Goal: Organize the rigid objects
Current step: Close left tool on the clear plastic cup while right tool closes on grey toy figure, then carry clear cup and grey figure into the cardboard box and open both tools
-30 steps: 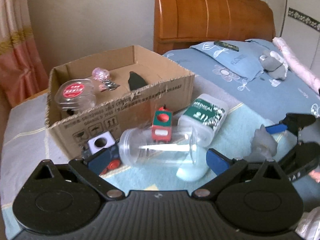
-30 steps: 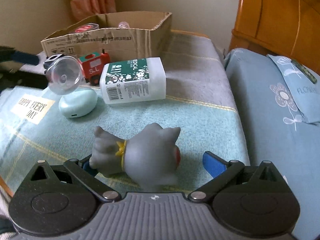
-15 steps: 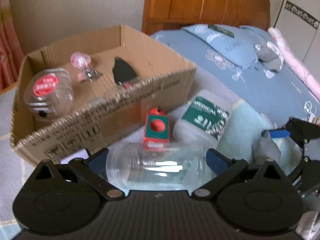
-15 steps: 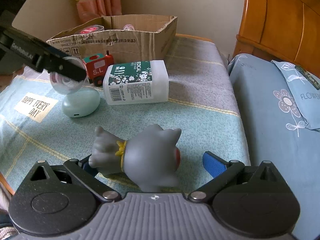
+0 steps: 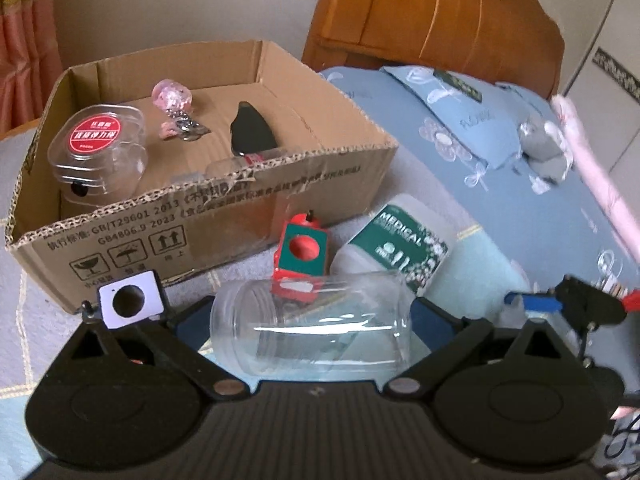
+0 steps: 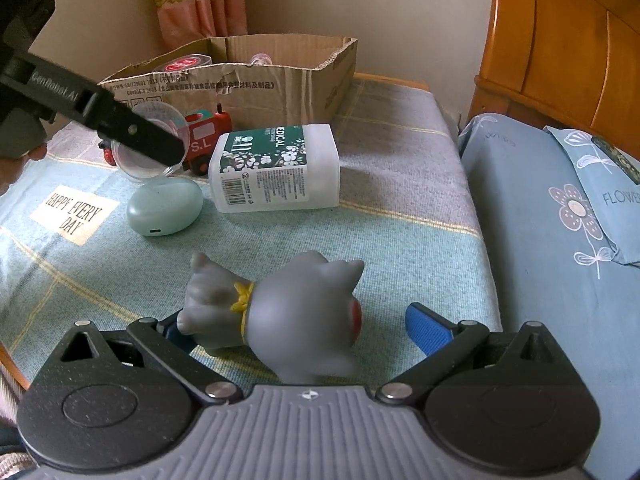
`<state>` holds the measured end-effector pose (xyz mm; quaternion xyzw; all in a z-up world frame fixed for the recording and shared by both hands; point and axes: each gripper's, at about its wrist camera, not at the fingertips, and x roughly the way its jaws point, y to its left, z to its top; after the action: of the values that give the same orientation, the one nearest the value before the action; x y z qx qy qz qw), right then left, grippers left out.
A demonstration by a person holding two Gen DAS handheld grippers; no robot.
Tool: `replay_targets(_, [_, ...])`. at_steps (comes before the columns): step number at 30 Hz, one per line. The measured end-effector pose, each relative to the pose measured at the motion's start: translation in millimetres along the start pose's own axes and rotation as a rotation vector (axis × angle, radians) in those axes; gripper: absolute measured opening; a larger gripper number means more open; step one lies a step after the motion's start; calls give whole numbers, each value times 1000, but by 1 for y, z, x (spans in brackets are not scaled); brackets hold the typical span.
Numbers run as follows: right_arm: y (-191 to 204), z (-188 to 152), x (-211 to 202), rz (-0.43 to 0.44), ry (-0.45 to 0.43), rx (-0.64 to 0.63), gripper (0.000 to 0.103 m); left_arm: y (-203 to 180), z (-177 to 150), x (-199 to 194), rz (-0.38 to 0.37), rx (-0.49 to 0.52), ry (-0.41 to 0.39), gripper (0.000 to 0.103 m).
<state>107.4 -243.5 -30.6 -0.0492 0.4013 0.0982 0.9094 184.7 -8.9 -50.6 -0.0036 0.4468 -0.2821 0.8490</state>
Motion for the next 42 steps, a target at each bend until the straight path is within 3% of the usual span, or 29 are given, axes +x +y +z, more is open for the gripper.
replay_targets(6, [2,3,-1,-2,29,11,103,-6,-2,0,31,42,-12,97])
replay_targets(10, [3,4,-5,42,26,41,103,-11,-4,-3,44,67,-18,97])
replay_targets(14, [9,6,-8,20,9,22,102,-14,-4,-6,49,79,-23,97])
replay_targets(20, [11,9,-9,30,45,-8,79,-15,-5,-13,61,94,-32,97])
replay_targets(28, [12,15,-16,65,63,-70,77,-21,-4,-29,94,112,-31,97])
replay_targets(36, [6,43,-35,113,26,-141,77,-32,11,-57,146,158,-37,97])
replay_targets(42, [3,81,-48,157,-41,-172,77,-28,40,-67,198,172,-72,97])
